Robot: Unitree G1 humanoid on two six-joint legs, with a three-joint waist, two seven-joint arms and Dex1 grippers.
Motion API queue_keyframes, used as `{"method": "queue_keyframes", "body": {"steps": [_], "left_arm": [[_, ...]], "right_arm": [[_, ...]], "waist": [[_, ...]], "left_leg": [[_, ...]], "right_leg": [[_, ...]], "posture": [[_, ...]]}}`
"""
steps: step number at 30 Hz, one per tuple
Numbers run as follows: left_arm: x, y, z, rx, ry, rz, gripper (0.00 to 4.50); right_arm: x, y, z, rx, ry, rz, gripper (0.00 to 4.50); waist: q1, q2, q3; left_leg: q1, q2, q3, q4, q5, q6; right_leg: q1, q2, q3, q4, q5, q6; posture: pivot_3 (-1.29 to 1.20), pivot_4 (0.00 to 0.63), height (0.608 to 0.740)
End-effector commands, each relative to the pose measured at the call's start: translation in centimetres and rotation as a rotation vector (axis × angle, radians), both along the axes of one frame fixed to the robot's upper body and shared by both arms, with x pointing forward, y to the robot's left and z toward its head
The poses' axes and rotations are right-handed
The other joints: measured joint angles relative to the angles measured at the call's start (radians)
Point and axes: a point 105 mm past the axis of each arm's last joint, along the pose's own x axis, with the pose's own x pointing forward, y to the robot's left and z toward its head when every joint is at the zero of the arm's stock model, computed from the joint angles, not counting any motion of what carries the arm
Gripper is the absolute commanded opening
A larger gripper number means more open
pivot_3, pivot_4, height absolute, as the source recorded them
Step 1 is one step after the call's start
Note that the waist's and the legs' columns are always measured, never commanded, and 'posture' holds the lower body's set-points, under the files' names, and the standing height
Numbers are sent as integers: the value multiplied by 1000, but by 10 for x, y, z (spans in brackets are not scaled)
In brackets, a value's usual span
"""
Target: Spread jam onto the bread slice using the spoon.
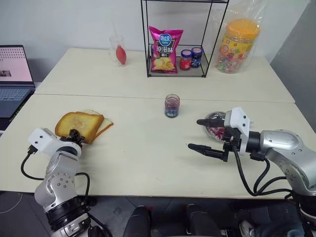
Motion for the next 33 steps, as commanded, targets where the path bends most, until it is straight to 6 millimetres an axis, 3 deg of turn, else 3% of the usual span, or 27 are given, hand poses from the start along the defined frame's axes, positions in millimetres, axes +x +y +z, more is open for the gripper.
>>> {"method": "queue_keyframes", "body": {"steps": [1, 6, 12, 15, 17, 20, 23, 26, 33], "left_arm": [[4, 2, 15, 51, -42, -6, 916], [4, 4, 29, 134, -75, -31, 39], [5, -19, 51, 216, -161, -202, 7], [3, -50, 77, 240, -273, -402, 7], [1, -64, 87, 229, -316, -493, 7], [-8, -103, 98, 156, -374, -739, 7], [-23, -139, 95, 71, -364, -985, 7], [-35, -172, 78, 2, -302, -1188, 7], [-33, -205, 18, 21, -112, -1286, 7]], "right_arm": [[-3, 1, 14, 12, -56, 15, 4500], [-3, -1, 14, 11, -56, 7, 4500], [-3, -3, 12, 6, -54, -1, 4500], [-3, -6, 12, 3, -54, -12, 4500], [-3, -8, 12, 0, -55, -19, 4500], [-3, -16, 12, -10, -50, -43, 4500], [-5, -28, 9, -43, -36, -71, 4500], [-9, -42, 5, -84, -14, -100, 4500], [-25, -44, -4, -107, 15, -117, 4500]], "waist": [[0, 0, 0], [0, 0, 0], [0, 0, 0], [-1, -2, 1], [0, -2, 1], [0, -2, 2], [0, -2, 2], [-1, -1, 2], [-2, -1, 2]], "left_leg": [[0, 0, 0, 0, 0, 0], [0, 0, 0, 0, 0, 0], [-1, 0, 0, -1, 0, 0], [-1, 0, 0, -2, 0, 0], [-2, 0, 0, -2, 0, 0], [-2, 0, 0, -2, 0, 0], [-2, 0, 0, -3, 0, 0], [-2, 1, 1, -4, 0, 0], [-2, 1, 1, -5, -1, 1]], "right_leg": [[0, 0, 0, 0, 0, 0], [0, 0, 0, 0, 0, 0], [0, 0, 0, -3, 0, 0], [-1, 0, 0, -4, 0, 0], [-1, 0, 0, -4, 0, 0], [-1, -1, -1, -5, 0, 0], [0, -1, 0, -7, 0, 1], [0, -1, 0, -10, 1, 1], [0, 0, 1, -10, 1, 0]], "posture": [[0, 150, 740], [0, 150, 740], [0, 150, 740], [0, 150, 740], [0, 150, 740], [0, 150, 740], [0, 150, 740], [0, 150, 740], [0, 150, 740]]}}
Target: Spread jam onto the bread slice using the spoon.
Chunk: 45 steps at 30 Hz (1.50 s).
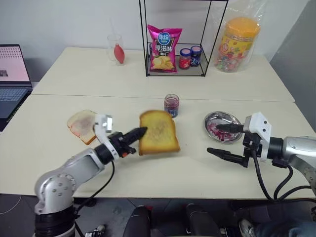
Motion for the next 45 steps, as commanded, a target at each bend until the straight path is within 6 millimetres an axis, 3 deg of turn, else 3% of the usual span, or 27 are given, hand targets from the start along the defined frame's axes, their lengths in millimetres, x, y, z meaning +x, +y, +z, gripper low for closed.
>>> {"method": "queue_keyframes", "body": {"steps": [1, 7, 19, 28, 33, 34, 38, 39, 41, 45], "left_arm": [[-3, -15, -18, 51, 1, -42, 7], [-2, -13, -38, 163, -9, -40, 7], [10, -11, -49, 255, -16, -23, 7], [5, -3, -47, 320, -67, -36, 1974], [9, 16, -42, 492, -184, 1, 2905], [9, 25, -36, 527, -222, 19, 3123], [10, 54, -1, 657, -405, 59, 3123], [8, 51, 10, 667, -464, 28, 3123], [-9, 27, 34, 595, -566, -159, 3123], [-28, 2, 43, 637, -660, -402, 3595]], "right_arm": [[-11, 4, 7, -2, -31, 15, 4500], [-20, 5, 1, -4, 7, 9, 4500], [-26, 5, -14, -41, 46, 27, 4500], [-27, 7, -17, -31, 55, 42, 4500], [-27, 8, -15, -17, 55, 44, 4500], [-25, 6, -14, -10, 47, 29, 4500], [-12, -11, -2, 40, -25, -85, 4500], [-7, -18, 2, 60, -53, -130, 4500], [7, -38, 13, 107, -136, -256, 4500], [29, -79, 33, 247, -278, -512, 4500]], "waist": [[-1, 0, 0], [0, 0, 0], [1, 0, 0], [1, 0, 0], [0, 1, 0], [-1, 1, 0], [-1, 1, 1], [0, 1, 1], [3, 1, 1], [9, 3, 1]], "left_leg": [[0, 0, 0, 0, 0, 0], [0, 0, 1, 0, 0, 0], [0, 0, 1, 0, 0, 0], [0, 0, 1, 1, 0, 0], [0, 1, 1, 0, 0, 0], [0, 1, 1, 0, 0, 0], [-1, 2, 2, -1, 0, 0], [0, 2, 2, -1, 0, 0], [0, 1, 2, -1, 0, 0], [-2, 1, 2, 0, -1, 1]], "right_leg": [[0, 0, 0, 0, 0, 0], [0, 0, 1, -1, -1, -2], [0, 0, 1, -1, -2, -4], [0, 0, 1, -1, -1, -2], [0, 0, 1, -1, -1, -2], [0, 0, 1, -1, -1, -2], [-1, 0, 2, -2, -2, -4], [-1, 0, 2, -2, -2, -5], [-1, -1, 1, -2, -2, -5], [-1, -4, 1, -4, -2, -5]], "posture": [[0, 150, 740], [0, 150, 740], [0, 150, 740], [0, 150, 740], [0, 150, 740], [0, 150, 740], [0, 150, 740], [0, 150, 740], [0, 150, 740], [0, 150, 740]]}}
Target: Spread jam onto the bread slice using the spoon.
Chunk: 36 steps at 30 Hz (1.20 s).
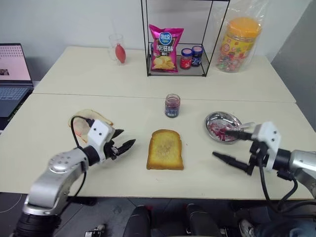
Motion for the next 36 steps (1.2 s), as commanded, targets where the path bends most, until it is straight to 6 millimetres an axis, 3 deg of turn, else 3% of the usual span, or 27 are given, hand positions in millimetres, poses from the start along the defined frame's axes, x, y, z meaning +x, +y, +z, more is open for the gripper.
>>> {"method": "queue_keyframes", "body": {"steps": [1, 4, 8, 14, 21, 36], "left_arm": [[-16, -29, 18, 33, -65, -207, 3869], [-18, -41, 30, 21, -100, -267, 4469], [-26, -54, 26, 95, -87, -380, 4469], [-15, -65, 26, 92, -106, -379, 4469], [-16, -74, 23, 88, -120, -404, 4469], [-12, -76, 25, 89, -129, -387, 4469]], "right_arm": [[18, -43, 24, 86, -156, -268, 4500], [26, -61, 15, 150, -144, -392, 4500], [42, -77, 1, 335, -95, -572, 4500], [64, -98, -25, 564, -19, -726, 4500], [76, -91, -50, 697, 119, -697, 4500], [93, -82, -56, 901, 231, -614, 4500]], "waist": [[-1, 1, 0], [-4, 1, 0], [-12, 3, 1], [-16, 6, 2], [-16, 8, 3], [-16, 8, 3]], "left_leg": [[0, 0, 1, 0, 0, 1], [0, -2, 2, -1, -1, 1], [1, 0, 1, -2, -1, 1], [3, 0, 3, -1, -1, 1], [3, 0, 3, -2, -1, 1], [3, 0, 3, -1, -1, 1]], "right_leg": [[0, -1, 1, 0, 0, 1], [0, 0, 0, 0, 1, 2], [0, 3, 0, 1, 3, 5], [0, 4, 3, 4, 3, 5], [0, 4, 4, 3, 4, 6], [0, 5, 4, 4, 4, 6]], "posture": [[0, 150, 740], [0, 150, 740], [0, 150, 740], [0, 150, 740], [0, 150, 740], [0, 150, 740]]}}
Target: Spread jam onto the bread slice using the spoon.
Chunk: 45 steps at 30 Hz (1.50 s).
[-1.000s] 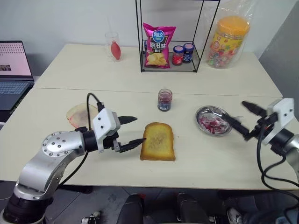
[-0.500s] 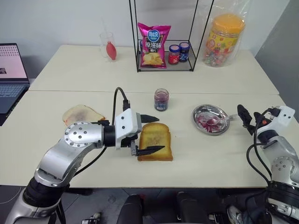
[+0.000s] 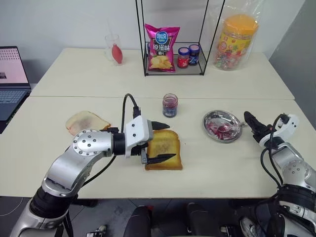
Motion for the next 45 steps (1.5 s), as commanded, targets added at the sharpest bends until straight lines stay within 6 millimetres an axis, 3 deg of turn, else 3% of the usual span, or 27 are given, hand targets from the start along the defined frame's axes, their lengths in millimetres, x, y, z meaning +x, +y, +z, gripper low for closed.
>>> {"method": "queue_keyframes", "body": {"steps": [1, 4, 14, 22, 28, 33, 37, 41, 45], "left_arm": [[-2, -3, 8, -3, -42, -17, 4496], [-1, -3, 9, -1, -44, -14, 4500], [1, -2, 10, 10, -42, -8, 4500], [2, 0, 8, -9, -30, 20, 4500], [5, 11, 7, -13, -41, 79, 4500], [12, 30, 15, -77, -56, 217, 4500], [20, 50, 17, -133, -64, 363, 4500], [29, 61, 23, -211, -71, 474, 4500], [39, 77, 24, -280, -79, 605, 4500]], "right_arm": [[5, 2, 12, 61, -49, 24, 4325], [8, 5, 10, 81, -45, 39, 3837], [12, 9, 13, 119, -61, 61, 1517], [9, 10, 19, 125, -92, 77, 23], [-1, 16, 42, 92, -153, 129, 23], [-12, 30, 96, 35, -281, 193, 23], [-11, 71, 138, 30, -378, 312, 23], [-2, 103, 162, -10, -434, 379, 23], [23, 154, 191, -92, -499, 439, 23]], "waist": [[0, 0, 0], [0, 0, 0], [0, 0, 0], [-1, 0, 0], [0, 0, 0], [-1, 5, 3], [-11, 5, 3], [-16, 5, 3], [-20, 5, 3]], "left_leg": [[0, 0, 0, 0, 0, 0], [0, 0, 0, 0, 0, 0], [0, 0, 0, 0, 0, 0], [0, 0, 0, 0, 0, 0], [0, 0, 0, 0, 0, 0], [0, 0, 0, 0, 0, 0], [0, 2, 0, 0, 0, 0], [0, 2, 0, 1, 0, 0], [0, 2, 0, 0, 0, 0]], "right_leg": [[0, 0, 0, 0, 0, 0], [0, 0, 0, 0, 0, 0], [0, 0, 0, 0, 0, 0], [0, 0, 0, 0, 0, 0], [0, 0, 0, 0, 0, 1], [-1, 0, 1, 1, 0, 1], [0, 2, 1, 1, 1, 0], [0, 2, 1, 1, 1, 0], [-1, 2, 0, 0, 1, 0]], "posture": [[0, 150, 740], [0, 150, 740], [0, 150, 740], [0, 150, 740], [0, 150, 740], [0, 150, 740], [0, 150, 740], [0, 150, 740], [0, 150, 740]]}}
